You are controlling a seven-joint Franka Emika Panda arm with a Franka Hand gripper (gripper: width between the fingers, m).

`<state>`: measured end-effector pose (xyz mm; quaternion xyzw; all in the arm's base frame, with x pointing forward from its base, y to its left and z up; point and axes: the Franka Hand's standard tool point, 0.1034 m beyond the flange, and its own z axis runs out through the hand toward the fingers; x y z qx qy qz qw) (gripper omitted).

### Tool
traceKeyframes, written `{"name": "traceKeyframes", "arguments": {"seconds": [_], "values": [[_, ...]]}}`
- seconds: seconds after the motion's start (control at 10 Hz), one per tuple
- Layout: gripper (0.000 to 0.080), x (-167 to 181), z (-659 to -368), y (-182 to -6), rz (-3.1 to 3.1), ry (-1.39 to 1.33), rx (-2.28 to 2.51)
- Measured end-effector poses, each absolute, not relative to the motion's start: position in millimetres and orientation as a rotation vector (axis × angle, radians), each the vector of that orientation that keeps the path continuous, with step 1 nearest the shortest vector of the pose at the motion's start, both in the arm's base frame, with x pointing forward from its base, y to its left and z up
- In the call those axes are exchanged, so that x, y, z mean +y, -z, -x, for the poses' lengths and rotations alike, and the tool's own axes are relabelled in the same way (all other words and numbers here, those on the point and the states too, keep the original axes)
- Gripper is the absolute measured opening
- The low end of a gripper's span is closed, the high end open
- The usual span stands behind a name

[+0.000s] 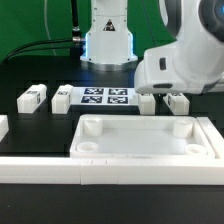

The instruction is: Assemble desk

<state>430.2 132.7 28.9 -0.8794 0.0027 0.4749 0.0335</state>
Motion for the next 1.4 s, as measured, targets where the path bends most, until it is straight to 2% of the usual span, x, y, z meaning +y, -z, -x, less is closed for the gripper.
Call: {"name": "traceKeyframes", "arguments": {"seconds": [0.2,0.6,0.7,0.8,0.9,1.0,1.1,1.4], "values": [[0.0649,132.0,-427.0,-20.9,2.644,-1.574,0.004],[0.0649,138.6,-419.4,-8.4,2.665,-1.581,0.022],[0.0533,138.2,-418.2,-5.4,2.669,-1.569,0.017],[0.0533,136.7,-416.1,-3.3,2.67,-1.563,0.018],[0.0391,136.1,-415.1,-2.9,2.668,-1.566,0.02],[0.0391,135.8,-415.2,-2.9,2.667,-1.566,0.022],[0.0287,135.1,-415.5,-2.9,2.667,-1.565,0.023],[0.0287,133.0,-416.9,-3.4,2.662,-1.56,0.025]]}}
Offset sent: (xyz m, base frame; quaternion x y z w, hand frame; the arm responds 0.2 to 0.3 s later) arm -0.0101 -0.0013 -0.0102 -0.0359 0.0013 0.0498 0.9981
